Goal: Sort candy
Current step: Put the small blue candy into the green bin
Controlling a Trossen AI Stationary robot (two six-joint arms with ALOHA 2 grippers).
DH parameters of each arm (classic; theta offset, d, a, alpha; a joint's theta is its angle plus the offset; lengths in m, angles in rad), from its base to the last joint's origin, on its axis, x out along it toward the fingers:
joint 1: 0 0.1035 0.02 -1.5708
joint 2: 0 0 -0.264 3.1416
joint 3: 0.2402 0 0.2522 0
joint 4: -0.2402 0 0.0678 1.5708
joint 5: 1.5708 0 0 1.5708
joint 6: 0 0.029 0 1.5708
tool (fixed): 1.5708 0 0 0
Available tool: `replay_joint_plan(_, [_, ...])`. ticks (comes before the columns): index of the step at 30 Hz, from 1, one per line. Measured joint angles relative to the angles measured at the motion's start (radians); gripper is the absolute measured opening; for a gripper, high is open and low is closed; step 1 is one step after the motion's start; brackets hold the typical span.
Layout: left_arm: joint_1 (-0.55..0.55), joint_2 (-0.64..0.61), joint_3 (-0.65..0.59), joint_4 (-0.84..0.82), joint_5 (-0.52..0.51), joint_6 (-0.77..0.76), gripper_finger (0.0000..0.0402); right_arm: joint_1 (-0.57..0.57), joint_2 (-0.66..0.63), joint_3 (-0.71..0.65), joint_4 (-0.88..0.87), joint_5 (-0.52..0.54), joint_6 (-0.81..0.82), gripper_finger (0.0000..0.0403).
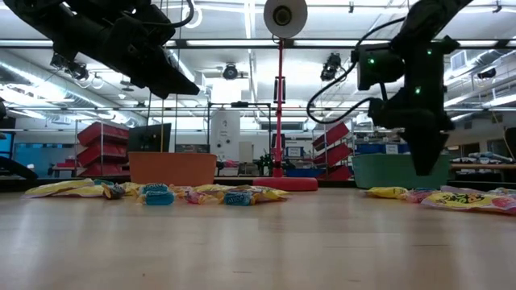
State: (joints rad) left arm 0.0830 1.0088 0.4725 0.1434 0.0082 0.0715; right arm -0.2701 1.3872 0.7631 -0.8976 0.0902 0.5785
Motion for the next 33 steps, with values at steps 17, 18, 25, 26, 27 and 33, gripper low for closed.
replay_joint_plan(17, [0.000, 0.000, 0.000, 0.000, 0.000, 0.003, 0.0023, 0.074, 0.001, -0.038, 0.096, 0.057, 0.106, 0.0117])
replay_joint_plan(18, [0.000, 0.000, 0.000, 0.000, 0.000, 0.003, 0.0023, 0.080, 0.001, -0.038, 0.094, 0.063, 0.110, 0.0118])
replay_joint_plan(25, [0.000, 0.000, 0.000, 0.000, 0.000, 0.003, 0.0023, 0.104, 0.001, -0.038, 0.090, 0.099, 0.137, 0.0119])
replay_joint_plan(26, [0.000, 0.000, 0.000, 0.000, 0.000, 0.003, 0.0023, 0.105, 0.001, -0.038, 0.090, 0.099, 0.137, 0.0119])
replay_joint_plan(27, [0.000, 0.000, 0.000, 0.000, 0.000, 0.002, 0.0023, 0.105, 0.001, -0.038, 0.090, 0.099, 0.137, 0.0119])
replay_joint_plan(33, [0.000, 0.000, 0.000, 0.000, 0.000, 0.002, 0.0023, 0.105, 0.002, -0.038, 0.090, 0.100, 0.138, 0.0119])
